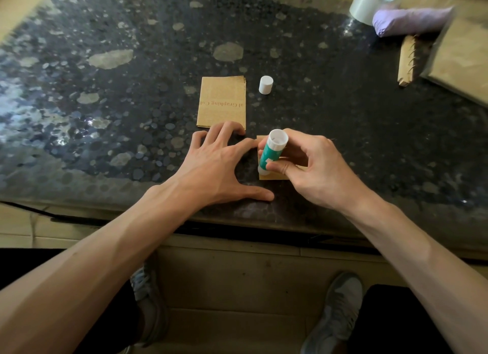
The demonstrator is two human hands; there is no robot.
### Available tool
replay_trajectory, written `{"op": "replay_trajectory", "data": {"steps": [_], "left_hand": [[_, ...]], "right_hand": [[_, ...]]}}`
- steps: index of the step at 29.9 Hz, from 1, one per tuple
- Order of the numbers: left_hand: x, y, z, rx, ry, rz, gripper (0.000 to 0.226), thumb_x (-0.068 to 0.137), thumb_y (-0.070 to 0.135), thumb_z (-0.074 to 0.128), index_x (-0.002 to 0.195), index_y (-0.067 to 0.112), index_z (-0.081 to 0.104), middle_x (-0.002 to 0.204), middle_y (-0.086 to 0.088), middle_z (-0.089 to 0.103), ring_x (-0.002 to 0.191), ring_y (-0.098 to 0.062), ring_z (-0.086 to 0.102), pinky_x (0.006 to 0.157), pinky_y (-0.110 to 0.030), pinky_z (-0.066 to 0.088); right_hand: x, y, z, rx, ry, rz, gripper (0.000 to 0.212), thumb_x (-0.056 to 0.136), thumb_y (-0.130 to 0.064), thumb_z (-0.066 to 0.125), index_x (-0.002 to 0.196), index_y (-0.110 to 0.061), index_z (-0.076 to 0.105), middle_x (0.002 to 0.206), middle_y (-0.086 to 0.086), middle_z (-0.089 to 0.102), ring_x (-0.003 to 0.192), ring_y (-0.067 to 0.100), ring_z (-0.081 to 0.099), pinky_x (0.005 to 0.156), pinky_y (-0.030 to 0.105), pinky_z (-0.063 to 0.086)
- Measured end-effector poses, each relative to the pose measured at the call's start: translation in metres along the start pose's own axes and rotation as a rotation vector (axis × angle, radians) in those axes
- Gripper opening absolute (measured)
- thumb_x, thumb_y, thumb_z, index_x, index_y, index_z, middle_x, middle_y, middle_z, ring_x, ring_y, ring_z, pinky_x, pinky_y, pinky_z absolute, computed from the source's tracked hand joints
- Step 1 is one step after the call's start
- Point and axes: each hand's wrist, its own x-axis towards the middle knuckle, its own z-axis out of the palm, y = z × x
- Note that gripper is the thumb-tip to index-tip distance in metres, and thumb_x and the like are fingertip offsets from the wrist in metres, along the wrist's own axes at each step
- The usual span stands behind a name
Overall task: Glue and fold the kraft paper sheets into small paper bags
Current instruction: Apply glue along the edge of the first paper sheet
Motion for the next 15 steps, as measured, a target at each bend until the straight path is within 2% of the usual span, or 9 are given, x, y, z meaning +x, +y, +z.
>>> {"op": "replay_trajectory", "data": {"steps": [3,15], "left_hand": [[0.0001,-0.0002,0.0002,0.003,-0.003,0.0,0.108,0.055,0.104,0.031,0.147,0.048,0.035,0.149,0.007,0.028,0.143,-0.019,0.022,0.116,-0.044,0.02],[-0.0004,-0.002,0.0036,0.015,0.003,0.007,0.105,0.057,0.105,0.033,0.147,0.05,0.033,0.148,0.007,0.028,0.143,-0.018,0.023,0.116,-0.044,0.021]], "right_hand": [[-0.0026,-0.0021,-0.0003,0.012,-0.019,-0.007,0.03,0.094,-0.013,0.075,0.12,-0.026,0.069,0.117,-0.013,0.072,0.116,0.002,0.065,0.103,0.031,0.055],[-0.0049,-0.0041,0.0001,0.079,-0.041,0.02,0.024,0.094,-0.013,0.075,0.116,-0.021,0.07,0.11,-0.014,0.072,0.11,0.003,0.068,0.1,0.031,0.057]]}}
